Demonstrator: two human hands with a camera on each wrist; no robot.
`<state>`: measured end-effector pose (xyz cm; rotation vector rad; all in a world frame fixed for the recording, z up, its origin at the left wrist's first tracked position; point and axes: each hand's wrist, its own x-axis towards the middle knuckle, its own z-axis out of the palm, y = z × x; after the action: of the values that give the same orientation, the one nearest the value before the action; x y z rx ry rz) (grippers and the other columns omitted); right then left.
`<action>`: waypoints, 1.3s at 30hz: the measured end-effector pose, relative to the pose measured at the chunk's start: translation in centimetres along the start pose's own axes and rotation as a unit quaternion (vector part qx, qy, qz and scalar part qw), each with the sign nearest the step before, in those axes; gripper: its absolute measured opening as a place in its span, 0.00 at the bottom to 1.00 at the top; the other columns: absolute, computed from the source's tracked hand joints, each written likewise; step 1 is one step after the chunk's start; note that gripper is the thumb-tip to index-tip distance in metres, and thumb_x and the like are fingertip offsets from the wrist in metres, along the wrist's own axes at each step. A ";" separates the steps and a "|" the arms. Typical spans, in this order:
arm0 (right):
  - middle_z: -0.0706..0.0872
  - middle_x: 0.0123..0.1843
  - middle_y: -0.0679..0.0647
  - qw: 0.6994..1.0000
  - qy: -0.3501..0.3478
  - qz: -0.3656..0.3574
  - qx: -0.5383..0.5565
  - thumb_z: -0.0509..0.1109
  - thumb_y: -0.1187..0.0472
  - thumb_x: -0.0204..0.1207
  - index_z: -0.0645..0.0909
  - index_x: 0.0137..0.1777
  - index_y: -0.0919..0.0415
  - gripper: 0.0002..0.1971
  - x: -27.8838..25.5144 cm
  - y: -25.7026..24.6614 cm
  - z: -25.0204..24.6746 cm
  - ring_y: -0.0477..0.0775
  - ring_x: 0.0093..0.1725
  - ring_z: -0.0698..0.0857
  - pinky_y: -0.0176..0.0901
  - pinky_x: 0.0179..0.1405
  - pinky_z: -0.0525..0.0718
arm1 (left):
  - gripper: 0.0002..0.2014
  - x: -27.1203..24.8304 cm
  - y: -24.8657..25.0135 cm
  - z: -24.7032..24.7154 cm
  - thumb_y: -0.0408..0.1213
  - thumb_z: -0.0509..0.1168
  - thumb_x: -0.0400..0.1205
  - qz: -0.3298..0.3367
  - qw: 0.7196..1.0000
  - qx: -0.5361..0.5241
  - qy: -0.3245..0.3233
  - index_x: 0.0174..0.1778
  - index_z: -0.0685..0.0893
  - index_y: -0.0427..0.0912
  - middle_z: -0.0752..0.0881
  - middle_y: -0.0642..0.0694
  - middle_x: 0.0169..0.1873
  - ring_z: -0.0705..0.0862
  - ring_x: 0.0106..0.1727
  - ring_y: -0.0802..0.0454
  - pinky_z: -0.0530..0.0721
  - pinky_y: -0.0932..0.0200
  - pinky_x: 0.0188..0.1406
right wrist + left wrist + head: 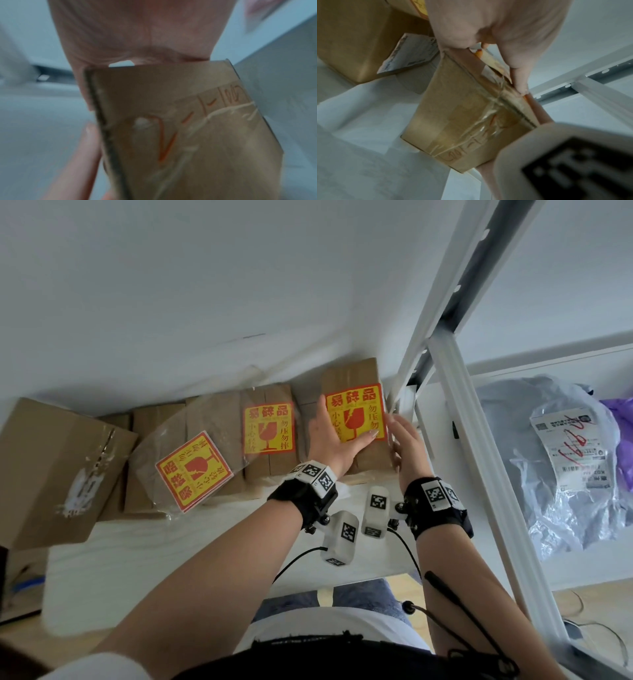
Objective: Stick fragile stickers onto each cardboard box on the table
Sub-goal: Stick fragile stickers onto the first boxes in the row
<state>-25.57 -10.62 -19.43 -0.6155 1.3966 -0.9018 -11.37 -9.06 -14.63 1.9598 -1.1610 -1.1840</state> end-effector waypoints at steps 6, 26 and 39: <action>0.89 0.58 0.53 0.997 0.069 -0.010 -0.029 0.62 0.49 0.85 0.81 0.67 0.54 0.16 0.1 0.2 0.4 0.54 0.60 0.87 0.51 0.62 0.85 | 0.46 -0.3 -0.9 0.4 0.42 0.75 0.78 0.007 0.998 0.064 -0.009 0.86 0.52 0.47 0.67 0.40 0.76 0.71 0.76 0.48 0.66 0.63 0.67; 0.79 0.70 0.55 0.815 0.172 -0.295 -0.468 0.71 0.36 0.71 0.76 0.70 0.54 0.32 -3.1 0.0 3.4 0.60 0.70 0.75 0.61 0.71 0.72 | 0.51 -1.7 -4.0 -4.8 0.52 0.73 0.76 -0.123 0.944 0.272 0.141 0.85 0.46 0.43 0.54 0.30 0.84 0.55 0.86 0.36 0.43 0.29 0.83; 0.80 0.69 0.61 0.767 0.024 -0.408 -0.496 0.75 0.63 0.72 0.81 0.66 0.64 0.21 -5.6 -0.1 7.3 0.62 0.72 0.74 0.55 0.75 0.74 | 0.50 -1.4 -4.8 -4.5 0.55 0.73 0.73 -0.117 0.937 0.302 0.134 0.84 0.52 0.46 0.58 0.31 0.81 0.58 0.81 0.30 0.61 0.39 0.80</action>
<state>-18.05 -7.05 -15.42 -2.1492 1.6101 -0.7470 -5.83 -5.49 -15.86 2.6820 -1.2678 -0.6654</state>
